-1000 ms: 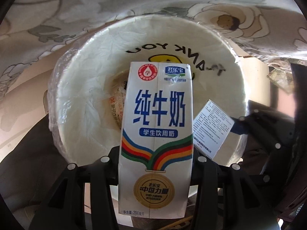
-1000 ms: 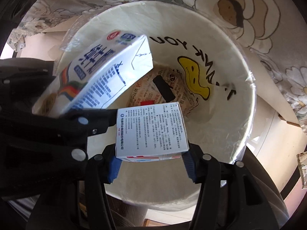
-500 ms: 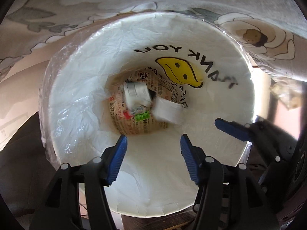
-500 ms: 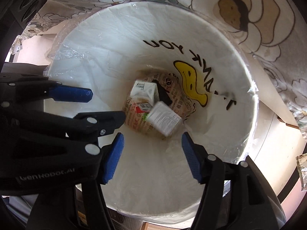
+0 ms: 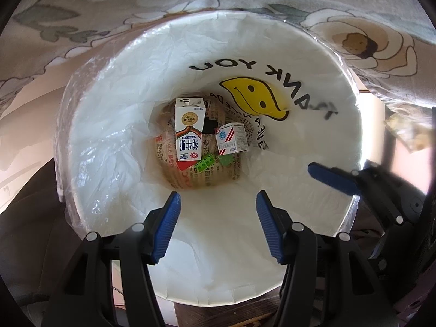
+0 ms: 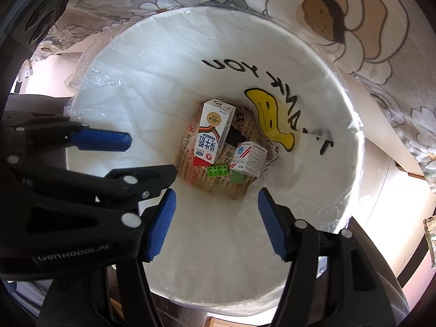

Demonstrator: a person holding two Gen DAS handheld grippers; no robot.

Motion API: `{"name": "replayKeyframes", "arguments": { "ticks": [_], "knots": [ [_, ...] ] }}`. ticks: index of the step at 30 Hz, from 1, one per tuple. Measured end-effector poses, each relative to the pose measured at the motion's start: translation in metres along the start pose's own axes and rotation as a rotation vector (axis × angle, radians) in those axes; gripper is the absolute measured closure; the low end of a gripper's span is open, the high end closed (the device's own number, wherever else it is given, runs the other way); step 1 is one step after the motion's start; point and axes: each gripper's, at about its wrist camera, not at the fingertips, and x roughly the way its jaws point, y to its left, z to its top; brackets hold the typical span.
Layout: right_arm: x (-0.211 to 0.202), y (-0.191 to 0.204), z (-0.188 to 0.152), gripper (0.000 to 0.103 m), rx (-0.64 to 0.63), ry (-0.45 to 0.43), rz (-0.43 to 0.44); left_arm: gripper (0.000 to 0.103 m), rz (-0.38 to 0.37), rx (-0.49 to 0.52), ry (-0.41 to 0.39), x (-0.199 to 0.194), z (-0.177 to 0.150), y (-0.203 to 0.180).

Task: Collect trash
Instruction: 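Move both open tools back toward the pink cup and white bottle on the bed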

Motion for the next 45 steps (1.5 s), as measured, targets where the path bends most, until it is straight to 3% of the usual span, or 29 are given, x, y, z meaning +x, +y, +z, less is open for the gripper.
{"name": "replayKeyframes", "arguments": {
  "ticks": [10,21,31,37,39,45],
  "knots": [
    [-0.025,0.009,-0.011,0.04,-0.034,-0.016,-0.056,0.043,0.0,-0.032,-0.043,-0.026,-0.014,0.006],
    [-0.101,0.026,-0.049,0.04,-0.112,-0.124,-0.076,0.043,0.016,0.003,-0.183,-0.106,-0.059,-0.004],
    [-0.22,0.007,-0.092,0.04,-0.061,-0.348,-0.097,0.043,0.042,0.119,-0.436,-0.224,-0.102,-0.043],
    [-0.309,0.008,-0.115,0.04,-0.095,-0.505,-0.157,0.043,0.039,0.189,-0.566,-0.307,-0.119,-0.074],
    [-0.339,0.011,-0.122,0.04,-0.111,-0.557,-0.173,0.037,0.046,0.205,-0.613,-0.334,-0.125,-0.084],
    [-0.426,0.014,-0.137,0.035,-0.139,-0.706,-0.199,0.034,0.084,0.254,-0.754,-0.407,-0.138,-0.114]
  ]
}}
